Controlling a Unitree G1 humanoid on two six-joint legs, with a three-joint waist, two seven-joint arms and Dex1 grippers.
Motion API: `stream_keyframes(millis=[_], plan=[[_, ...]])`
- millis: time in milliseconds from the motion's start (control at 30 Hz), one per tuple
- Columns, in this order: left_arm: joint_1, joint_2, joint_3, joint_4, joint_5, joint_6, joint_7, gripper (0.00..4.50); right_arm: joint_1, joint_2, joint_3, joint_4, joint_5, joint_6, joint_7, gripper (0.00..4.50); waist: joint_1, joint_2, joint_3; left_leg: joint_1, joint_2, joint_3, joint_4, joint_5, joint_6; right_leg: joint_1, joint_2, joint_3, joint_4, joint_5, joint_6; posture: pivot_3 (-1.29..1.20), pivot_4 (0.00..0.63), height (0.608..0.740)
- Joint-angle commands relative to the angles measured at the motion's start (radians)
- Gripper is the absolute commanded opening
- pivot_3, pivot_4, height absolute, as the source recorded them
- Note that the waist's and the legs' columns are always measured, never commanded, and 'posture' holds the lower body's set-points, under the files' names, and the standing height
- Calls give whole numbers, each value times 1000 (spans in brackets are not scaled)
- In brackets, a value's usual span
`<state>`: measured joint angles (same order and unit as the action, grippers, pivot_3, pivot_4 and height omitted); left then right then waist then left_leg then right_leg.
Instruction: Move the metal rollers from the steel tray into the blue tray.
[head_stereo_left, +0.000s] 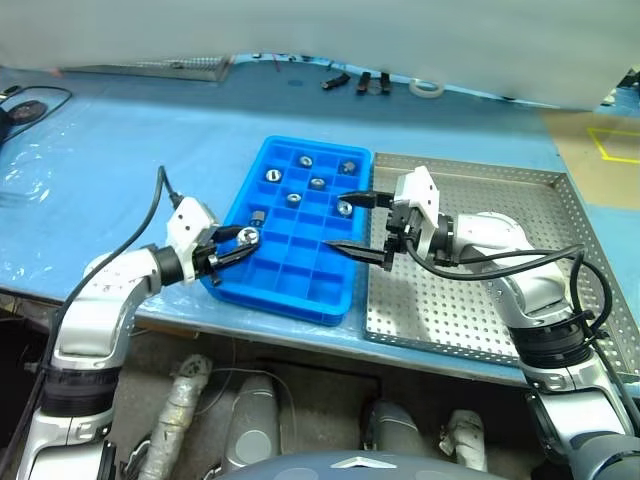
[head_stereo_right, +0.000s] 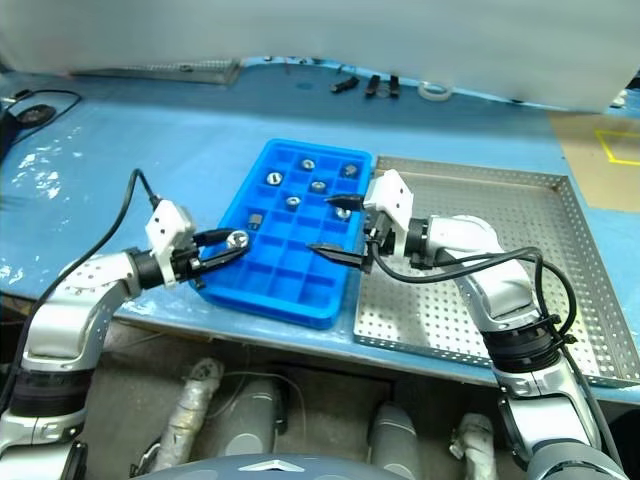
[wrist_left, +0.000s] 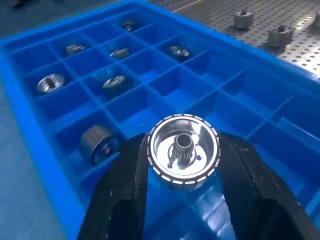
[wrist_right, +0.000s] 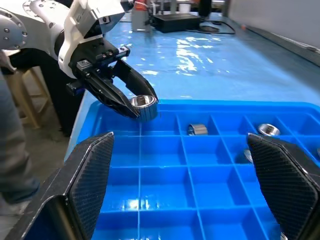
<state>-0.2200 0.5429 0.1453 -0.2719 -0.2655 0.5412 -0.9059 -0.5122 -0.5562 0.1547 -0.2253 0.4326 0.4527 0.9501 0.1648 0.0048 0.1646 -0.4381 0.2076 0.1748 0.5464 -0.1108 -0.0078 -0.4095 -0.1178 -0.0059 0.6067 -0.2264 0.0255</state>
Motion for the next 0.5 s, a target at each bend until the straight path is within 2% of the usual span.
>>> stream_keyframes(millis=[33, 167, 500], plan=[[63, 5, 34, -90, -21, -9, 63, 1671, -28, 14, 14, 4, -5, -31, 35, 4500, 10, 0, 0, 0, 0, 0, 0, 1, -1, 0, 0, 0, 0, 0, 0, 324, 150, 740], [122, -10, 21, -93, -11, -27, 127, 1671, -37, 23, 27, 22, -15, -40, 62, 4500, 21, 0, 0, 0, 1, 0, -2, 1, -2, -2, 0, 0, 0, 0, 0, 343, 150, 740], [155, 14, -24, -32, 6, -85, 149, 1671, -20, 28, 19, 89, -56, -105, 95, 4500, 37, 0, 0, -1, 1, -1, -2, 2, -3, -5, 2, 2, 1, 0, 0, 333, 150, 740]])
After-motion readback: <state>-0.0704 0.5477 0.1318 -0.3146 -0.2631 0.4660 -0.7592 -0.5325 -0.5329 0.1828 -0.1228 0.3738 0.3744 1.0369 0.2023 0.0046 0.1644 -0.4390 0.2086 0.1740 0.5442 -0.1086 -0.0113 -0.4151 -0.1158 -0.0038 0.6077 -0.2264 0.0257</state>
